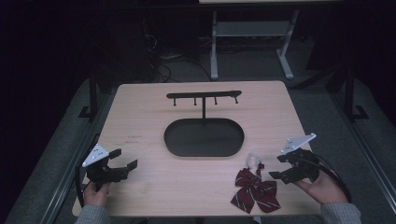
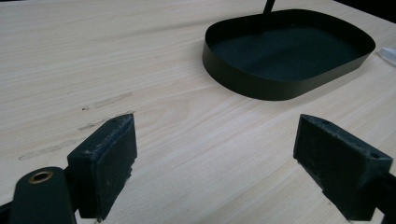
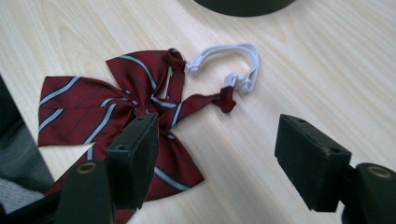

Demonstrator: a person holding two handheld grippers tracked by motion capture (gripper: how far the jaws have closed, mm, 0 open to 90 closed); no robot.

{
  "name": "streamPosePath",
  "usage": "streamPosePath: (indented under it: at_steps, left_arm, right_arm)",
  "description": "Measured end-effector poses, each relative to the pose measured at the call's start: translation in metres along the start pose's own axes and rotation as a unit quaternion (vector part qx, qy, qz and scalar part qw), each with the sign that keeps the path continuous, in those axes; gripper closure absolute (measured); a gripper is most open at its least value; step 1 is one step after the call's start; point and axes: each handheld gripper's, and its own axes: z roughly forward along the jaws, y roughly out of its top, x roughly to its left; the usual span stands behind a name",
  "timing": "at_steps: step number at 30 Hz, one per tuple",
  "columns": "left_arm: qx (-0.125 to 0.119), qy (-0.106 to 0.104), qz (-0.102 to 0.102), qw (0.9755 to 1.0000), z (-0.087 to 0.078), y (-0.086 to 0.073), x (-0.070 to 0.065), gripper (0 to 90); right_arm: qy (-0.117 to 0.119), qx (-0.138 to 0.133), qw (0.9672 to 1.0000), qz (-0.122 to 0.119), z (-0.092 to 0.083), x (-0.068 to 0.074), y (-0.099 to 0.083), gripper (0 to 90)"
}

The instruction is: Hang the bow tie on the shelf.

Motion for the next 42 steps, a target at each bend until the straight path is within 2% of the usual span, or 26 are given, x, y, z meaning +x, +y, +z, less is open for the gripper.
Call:
streamPosePath:
  at_steps: [6, 12, 19, 23, 25, 28, 35, 38, 42]
  left_arm:
    - [-0.001, 0.001, -0.001, 1.0, 0.001, 0.0, -0.001, 12.9]
    - [-0.003, 0.002, -0.006, 1.0, 0.001, 0.0, -0.001, 12.9]
    - [0.001, 0.001, 0.0, 1.0, 0.002, 0.0, -0.001, 12.9]
    - [0.0, 0.001, -0.005, 1.0, 0.001, 0.0, -0.001, 12.9]
    - [-0.001, 0.001, -0.005, 1.0, 0.001, 0.0, -0.001, 12.9]
    - [-0.002, 0.001, -0.005, 1.0, 0.001, 0.0, -0.001, 12.9]
    - [0.001, -0.001, -0.001, 1.0, 0.003, 0.001, -0.001, 12.9]
    - [0.0, -0.002, 0.0, 1.0, 0.003, 0.001, -0.001, 12.9]
    - [0.002, -0.002, -0.003, 1.0, 0.003, 0.001, 0.0, 12.9]
  right_arm:
    - [0.008, 0.027, 0.9994, -0.021, 0.007, 0.0, 0.02, 30.4]
    - [0.009, 0.035, 0.9984, -0.043, 0.009, -0.001, 0.039, 30.4]
    - [0.019, 0.062, 0.996, -0.062, 0.021, -0.002, 0.055, 32.5]
    - [0.027, 0.078, 0.9937, -0.075, 0.029, -0.007, 0.065, 35.7]
    - [0.032, 0.081, 0.9936, -0.073, 0.031, -0.008, 0.067, 37.3]
    - [0.037, 0.099, 0.9912, -0.079, 0.039, -0.013, 0.074, 40.1]
    - [0.036, 0.123, 0.9886, -0.08, 0.054, -0.023, 0.083, 47.1]
    - [0.036, 0.143, 0.9858, -0.08, 0.063, -0.026, 0.087, 49.0]
    - [0.035, 0.154, 0.9847, -0.075, 0.071, -0.031, 0.088, 51.8]
